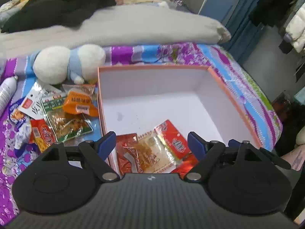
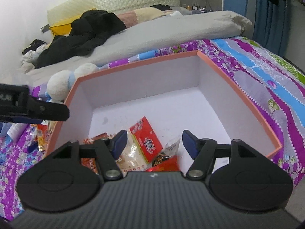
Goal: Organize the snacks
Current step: 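Open both tools over the pink box to drop both snacks, then withdraw both tools from the box back toward the snack pile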
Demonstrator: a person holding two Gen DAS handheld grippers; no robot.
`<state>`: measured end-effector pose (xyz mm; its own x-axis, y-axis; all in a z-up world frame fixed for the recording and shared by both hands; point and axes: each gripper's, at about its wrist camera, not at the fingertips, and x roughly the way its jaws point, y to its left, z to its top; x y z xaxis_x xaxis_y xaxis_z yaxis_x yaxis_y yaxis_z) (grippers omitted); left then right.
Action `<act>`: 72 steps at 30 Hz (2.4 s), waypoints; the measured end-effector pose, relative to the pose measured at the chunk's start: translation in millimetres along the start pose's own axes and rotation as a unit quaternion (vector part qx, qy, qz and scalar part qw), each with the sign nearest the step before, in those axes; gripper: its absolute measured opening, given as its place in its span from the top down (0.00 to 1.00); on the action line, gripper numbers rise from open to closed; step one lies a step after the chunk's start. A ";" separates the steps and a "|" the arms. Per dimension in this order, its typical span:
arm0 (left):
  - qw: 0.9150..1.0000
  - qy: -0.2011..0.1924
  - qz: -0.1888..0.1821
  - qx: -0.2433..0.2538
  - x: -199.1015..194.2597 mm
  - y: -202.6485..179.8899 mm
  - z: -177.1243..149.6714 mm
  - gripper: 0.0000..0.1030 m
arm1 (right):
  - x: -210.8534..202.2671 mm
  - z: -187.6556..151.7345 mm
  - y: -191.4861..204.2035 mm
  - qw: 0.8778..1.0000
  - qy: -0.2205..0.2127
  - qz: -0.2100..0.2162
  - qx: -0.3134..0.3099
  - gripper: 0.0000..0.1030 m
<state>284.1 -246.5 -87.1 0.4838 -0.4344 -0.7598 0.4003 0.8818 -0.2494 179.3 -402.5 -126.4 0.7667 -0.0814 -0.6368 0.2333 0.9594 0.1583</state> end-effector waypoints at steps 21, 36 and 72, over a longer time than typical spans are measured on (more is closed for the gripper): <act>0.993 -0.117 -0.003 0.007 -142.2 18.1 -5.9 0.17 | -97.0 22.2 49.4 0.994 -0.102 0.027 -0.031 0.35; 0.983 -0.181 0.022 -0.006 -230.3 79.6 -46.1 0.17 | -145.2 10.0 119.7 0.983 -0.155 0.062 -0.080 0.35; 0.982 -0.157 0.079 -0.068 -249.1 180.2 -208.4 0.17 | -162.4 -112.9 197.0 0.981 -0.122 0.100 -0.111 0.35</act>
<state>73.5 58.9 -67.9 0.7560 -0.3067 -0.5782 0.2035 0.9498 -0.2377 33.2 -169.8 -77.0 0.9109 0.0775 -0.4053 -0.0511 0.9958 0.0757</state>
